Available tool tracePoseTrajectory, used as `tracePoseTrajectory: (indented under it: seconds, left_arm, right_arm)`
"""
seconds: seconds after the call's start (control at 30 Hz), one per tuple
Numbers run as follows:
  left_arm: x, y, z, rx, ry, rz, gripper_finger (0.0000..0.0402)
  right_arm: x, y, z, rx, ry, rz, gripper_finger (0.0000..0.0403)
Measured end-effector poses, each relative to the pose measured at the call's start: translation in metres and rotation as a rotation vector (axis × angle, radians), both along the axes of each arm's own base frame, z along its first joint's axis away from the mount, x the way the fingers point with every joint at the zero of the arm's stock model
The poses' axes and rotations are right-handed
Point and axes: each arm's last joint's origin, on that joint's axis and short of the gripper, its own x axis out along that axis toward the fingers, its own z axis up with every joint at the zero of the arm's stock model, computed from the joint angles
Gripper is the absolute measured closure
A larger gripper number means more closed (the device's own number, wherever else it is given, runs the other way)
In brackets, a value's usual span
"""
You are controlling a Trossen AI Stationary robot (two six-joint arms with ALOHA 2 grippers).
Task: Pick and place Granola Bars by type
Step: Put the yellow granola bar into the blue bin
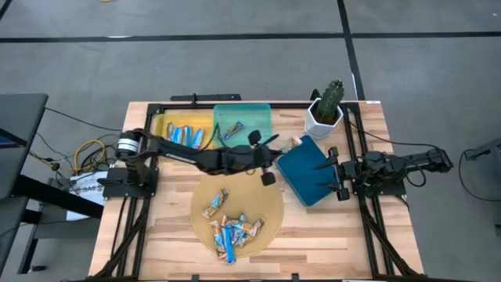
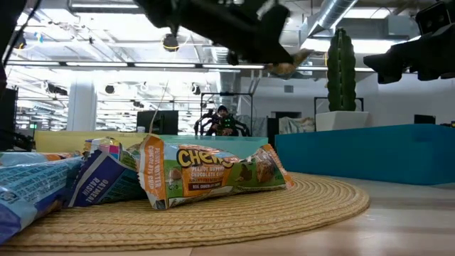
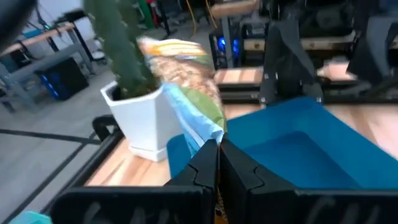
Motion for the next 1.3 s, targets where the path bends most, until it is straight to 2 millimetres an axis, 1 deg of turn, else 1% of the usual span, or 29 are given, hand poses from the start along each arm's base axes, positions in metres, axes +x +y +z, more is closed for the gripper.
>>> tracePoseTrajectory:
  seconds: [0.17, 0.27, 0.4, 0.53, 0.6, 0.7, 0.87, 1.3]
  left_arm:
    - [0.032, 0.014, -0.01, -0.001, 0.035, -0.04, 0.04]
    - [0.048, 0.022, -0.018, -0.012, 0.074, -0.056, 0.04]
    - [0.064, 0.031, -0.029, -0.023, 0.131, -0.059, 0.04]
    - [0.072, 0.038, -0.038, -0.028, 0.174, -0.048, 0.04]
    - [0.074, 0.04, -0.047, -0.033, 0.215, -0.044, 0.04]
    - [0.078, 0.044, -0.054, -0.037, 0.222, -0.042, 0.04]
    - [0.076, 0.048, -0.059, -0.044, 0.239, -0.027, 0.04]
    - [0.074, 0.048, -0.063, -0.059, 0.277, -0.023, 0.04]
  right_arm:
    - [0.0, 0.0, 0.0, 0.0, -0.001, -0.001, 0.0159]
    - [0.0, 0.0, 0.0, 0.0, 0.001, -0.001, 0.0159]
    - [0.0, 0.0, 0.0, 0.0, 0.0, 0.0, 0.0159]
    - [0.0, 0.0, 0.0, 0.0, 0.0, 0.0, 0.0159]
    - [0.0, 0.0, 0.0, 0.0, 0.0, 0.0, 0.0159]
    - [0.0, 0.0, 0.0, 0.0, 0.0, 0.001, 0.0159]
    - [0.0, 0.0, 0.0, 0.0, 0.0, 0.001, 0.0159]
    - [0.0, 0.0, 0.0, 0.0, 0.0, 0.0, 0.0159]
